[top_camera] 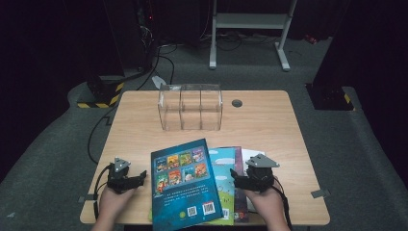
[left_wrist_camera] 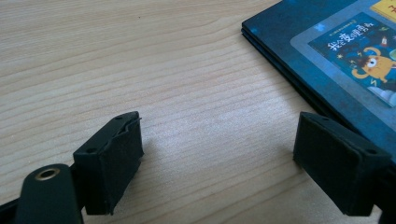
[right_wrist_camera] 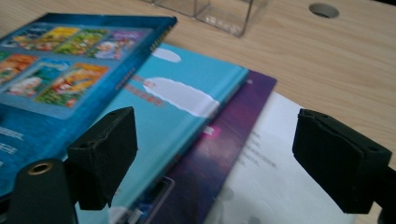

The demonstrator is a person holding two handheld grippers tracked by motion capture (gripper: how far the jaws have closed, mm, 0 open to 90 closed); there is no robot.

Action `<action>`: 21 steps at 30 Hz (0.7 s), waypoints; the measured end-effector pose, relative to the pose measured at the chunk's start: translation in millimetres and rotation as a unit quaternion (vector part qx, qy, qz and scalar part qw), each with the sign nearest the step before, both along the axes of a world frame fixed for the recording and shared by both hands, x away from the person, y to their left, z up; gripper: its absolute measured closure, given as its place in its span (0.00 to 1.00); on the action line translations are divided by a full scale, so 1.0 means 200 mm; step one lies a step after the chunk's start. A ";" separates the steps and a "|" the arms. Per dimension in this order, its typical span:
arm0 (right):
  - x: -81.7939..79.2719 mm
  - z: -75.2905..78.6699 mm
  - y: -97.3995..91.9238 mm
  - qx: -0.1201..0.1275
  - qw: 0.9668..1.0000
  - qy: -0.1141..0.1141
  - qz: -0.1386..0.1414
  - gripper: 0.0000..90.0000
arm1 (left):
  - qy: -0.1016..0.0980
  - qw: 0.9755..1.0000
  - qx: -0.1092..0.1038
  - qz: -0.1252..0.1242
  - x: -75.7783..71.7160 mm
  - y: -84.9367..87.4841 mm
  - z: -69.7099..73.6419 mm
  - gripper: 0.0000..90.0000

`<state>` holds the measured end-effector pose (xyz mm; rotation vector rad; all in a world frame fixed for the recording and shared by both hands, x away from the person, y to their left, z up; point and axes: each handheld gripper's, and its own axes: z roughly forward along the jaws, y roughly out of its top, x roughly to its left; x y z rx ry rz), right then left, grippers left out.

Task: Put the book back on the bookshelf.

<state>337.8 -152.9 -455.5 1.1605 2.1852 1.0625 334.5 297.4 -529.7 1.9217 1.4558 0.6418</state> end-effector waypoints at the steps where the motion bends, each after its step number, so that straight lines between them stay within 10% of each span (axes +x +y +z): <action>1: -0.01 0.00 0.01 0.005 1.000 -0.007 0.006 0.16 | 0.000 1.000 0.000 0.000 0.00 0.00 0.00 0.18; 13: -0.06 -0.04 0.05 0.010 1.000 -0.014 0.023 0.16 | 0.025 0.999 -0.020 -0.012 -0.01 -0.01 0.03 0.18; 21: -0.09 -0.05 0.06 0.005 0.999 -0.016 0.033 0.16 | 0.005 0.997 -0.058 -0.046 -0.08 -0.14 0.10 0.16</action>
